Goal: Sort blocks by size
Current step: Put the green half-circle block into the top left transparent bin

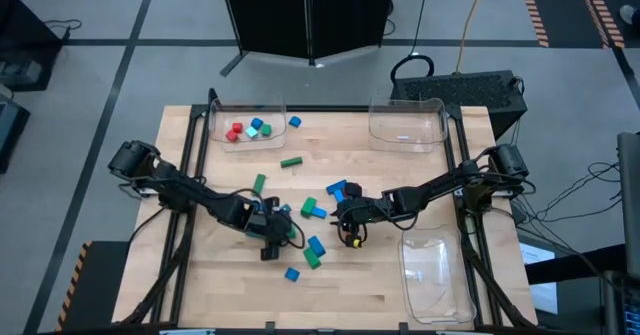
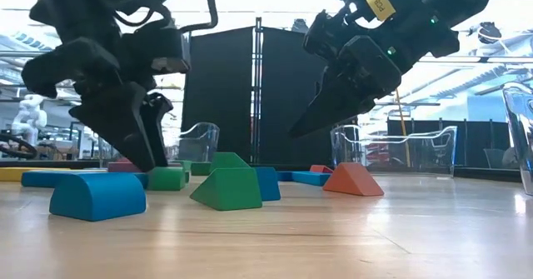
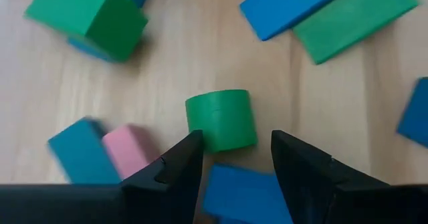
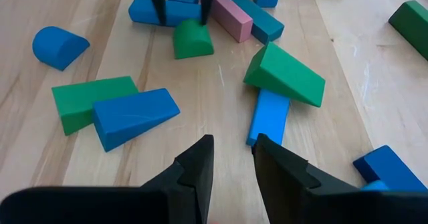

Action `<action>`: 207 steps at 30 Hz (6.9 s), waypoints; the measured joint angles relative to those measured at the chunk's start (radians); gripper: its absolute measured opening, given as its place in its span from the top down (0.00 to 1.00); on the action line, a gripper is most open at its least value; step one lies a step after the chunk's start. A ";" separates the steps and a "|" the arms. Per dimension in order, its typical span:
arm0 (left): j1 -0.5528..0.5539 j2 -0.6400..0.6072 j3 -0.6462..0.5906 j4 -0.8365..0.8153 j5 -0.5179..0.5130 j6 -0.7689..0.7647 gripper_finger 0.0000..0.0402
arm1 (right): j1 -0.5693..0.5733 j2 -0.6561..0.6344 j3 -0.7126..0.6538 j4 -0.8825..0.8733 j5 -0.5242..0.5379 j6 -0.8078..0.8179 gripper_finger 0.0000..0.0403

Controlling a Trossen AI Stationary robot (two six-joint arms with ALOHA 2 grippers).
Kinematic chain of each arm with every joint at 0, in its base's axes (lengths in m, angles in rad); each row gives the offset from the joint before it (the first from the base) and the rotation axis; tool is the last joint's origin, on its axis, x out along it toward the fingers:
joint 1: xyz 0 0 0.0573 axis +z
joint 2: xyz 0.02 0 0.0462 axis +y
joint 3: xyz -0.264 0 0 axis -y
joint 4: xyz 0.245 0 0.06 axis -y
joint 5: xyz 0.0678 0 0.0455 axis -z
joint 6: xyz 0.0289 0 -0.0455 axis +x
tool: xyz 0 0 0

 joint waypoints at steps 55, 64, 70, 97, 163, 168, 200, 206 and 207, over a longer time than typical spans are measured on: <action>0.043 0.157 0.229 -0.217 -0.020 1.115 0.28 | 0.000 0.000 0.000 -0.132 0.074 -0.078 0.75; 0.045 0.157 0.229 -0.138 0.016 1.050 0.28 | 0.000 0.000 0.000 -0.132 0.074 -0.075 0.75; 0.062 0.157 0.229 -0.107 0.048 1.055 0.28 | 0.000 0.000 0.000 -0.131 0.074 -0.075 0.75; 0.070 0.209 0.229 -0.105 0.073 0.660 0.28 | 0.000 0.000 0.000 -0.134 0.073 -0.075 0.75; 0.764 -0.377 0.228 -0.322 -0.171 0.242 0.55 | 0.000 0.000 0.000 -0.133 0.071 -0.056 0.75; 0.900 -0.361 0.229 -0.320 -0.147 0.195 0.55 | 0.000 0.000 0.000 -0.134 0.071 -0.056 0.75; 1.248 0.000 0.229 -0.389 0.069 0.222 0.55 | 0.000 0.000 0.000 -0.143 0.071 -0.048 0.75; 1.248 0.001 0.229 -0.400 0.068 0.227 0.55 | 0.000 0.000 0.000 -0.143 0.071 -0.045 0.75; 1.248 0.001 0.229 -0.399 0.068 0.241 0.55 | 0.000 0.000 0.000 -0.143 0.071 -0.041 0.75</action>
